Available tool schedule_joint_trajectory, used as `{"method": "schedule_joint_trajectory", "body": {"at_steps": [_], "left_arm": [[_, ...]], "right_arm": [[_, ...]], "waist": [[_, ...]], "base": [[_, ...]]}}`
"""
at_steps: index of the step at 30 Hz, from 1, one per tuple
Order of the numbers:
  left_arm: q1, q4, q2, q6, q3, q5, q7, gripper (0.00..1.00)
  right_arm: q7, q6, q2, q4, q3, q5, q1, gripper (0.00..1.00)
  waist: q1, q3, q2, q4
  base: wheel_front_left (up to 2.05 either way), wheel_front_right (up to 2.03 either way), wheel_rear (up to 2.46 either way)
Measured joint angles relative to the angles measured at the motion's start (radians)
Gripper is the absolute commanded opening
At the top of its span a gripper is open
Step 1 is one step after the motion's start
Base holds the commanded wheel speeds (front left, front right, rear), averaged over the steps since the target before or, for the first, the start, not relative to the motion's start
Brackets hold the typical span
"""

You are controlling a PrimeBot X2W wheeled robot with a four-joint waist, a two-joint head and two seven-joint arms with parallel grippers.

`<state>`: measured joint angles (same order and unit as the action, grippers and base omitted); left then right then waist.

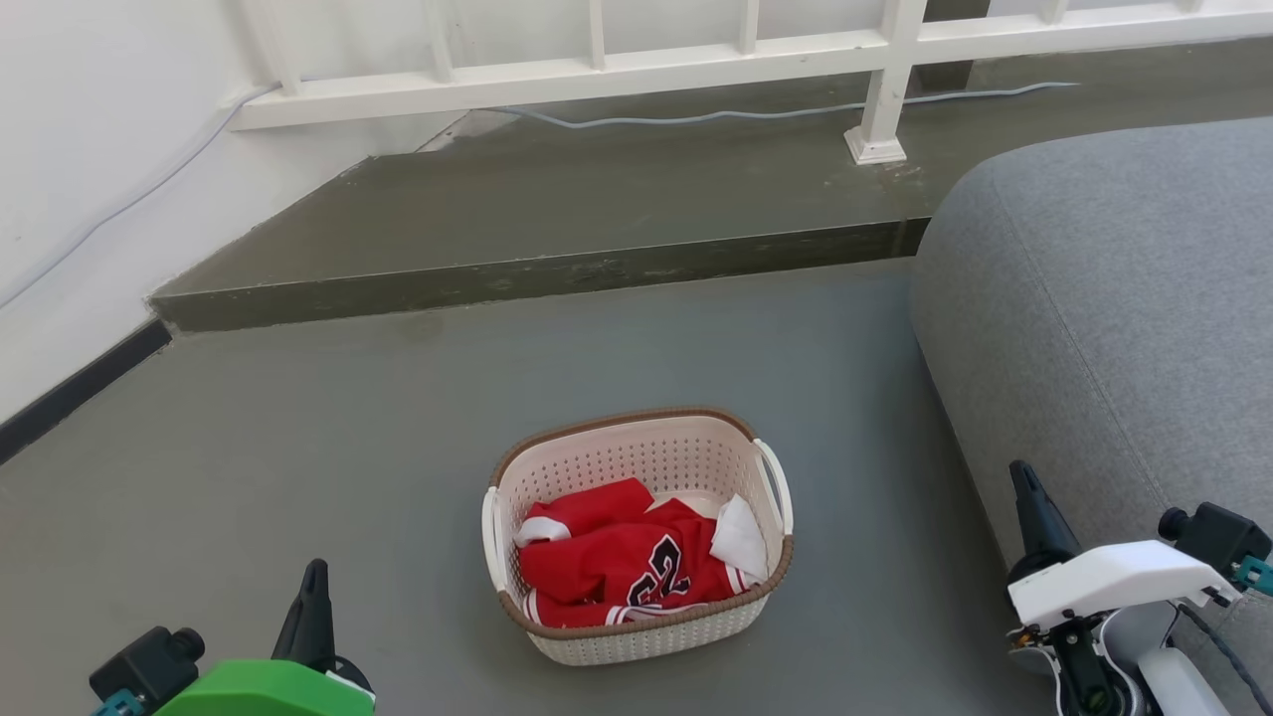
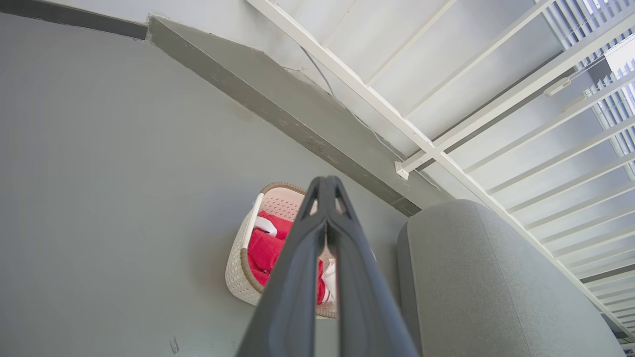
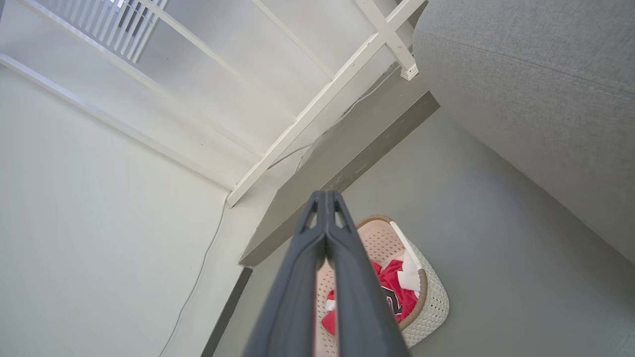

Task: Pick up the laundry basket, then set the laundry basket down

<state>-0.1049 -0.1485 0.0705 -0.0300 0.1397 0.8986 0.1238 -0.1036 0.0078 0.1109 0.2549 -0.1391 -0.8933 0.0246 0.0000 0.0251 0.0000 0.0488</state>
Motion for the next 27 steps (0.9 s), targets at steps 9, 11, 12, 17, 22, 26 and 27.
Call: {"method": "schedule_joint_trajectory", "body": {"at_steps": [9,11,12,17,22,26,27], "left_arm": [[0.020,-0.012,0.002,0.021,-0.017,0.109,-0.026,0.00],[0.026,-0.016,0.003,0.022,-0.022,0.138,-0.028,0.00],[0.028,-0.017,0.003,0.023,-0.025,0.151,-0.031,0.00],[0.037,-0.031,0.006,0.040,-0.039,0.221,-0.051,0.00],[0.054,-0.037,0.007,0.049,-0.048,0.283,-0.062,0.00],[0.062,-0.043,0.007,0.058,-0.057,0.333,-0.072,0.00],[0.065,-0.045,0.007,0.058,-0.060,0.343,-0.072,0.00]], "right_arm": [[0.027,0.013,-0.008,0.002,0.034,-0.106,-0.012,0.00],[0.034,0.018,-0.010,0.002,0.041,-0.129,-0.017,0.00],[0.036,0.018,-0.010,0.002,0.044,-0.143,-0.018,0.00],[0.053,0.028,-0.015,0.004,0.068,-0.213,-0.021,0.00],[0.070,0.036,-0.017,0.006,0.087,-0.271,-0.026,0.00],[0.081,0.045,-0.019,0.009,0.102,-0.316,-0.036,0.00],[0.084,0.045,-0.019,0.009,0.105,-0.329,-0.038,0.00]], "waist": [[0.0000,-0.004,0.0000,-0.007],[0.0000,-0.005,0.0000,-0.009],[0.0000,-0.005,0.0000,-0.009],[0.0000,-0.008,0.0000,-0.014],[0.0000,-0.010,0.0000,-0.018],[0.0000,-0.012,0.0000,-0.021],[0.0000,-0.013,0.0000,-0.022]], "base": [[0.00,0.00,0.00],[0.00,0.00,0.00],[0.00,0.00,0.00],[0.00,0.00,0.00],[0.00,0.00,0.00],[0.00,0.00,0.00],[0.00,0.00,0.00]]}}
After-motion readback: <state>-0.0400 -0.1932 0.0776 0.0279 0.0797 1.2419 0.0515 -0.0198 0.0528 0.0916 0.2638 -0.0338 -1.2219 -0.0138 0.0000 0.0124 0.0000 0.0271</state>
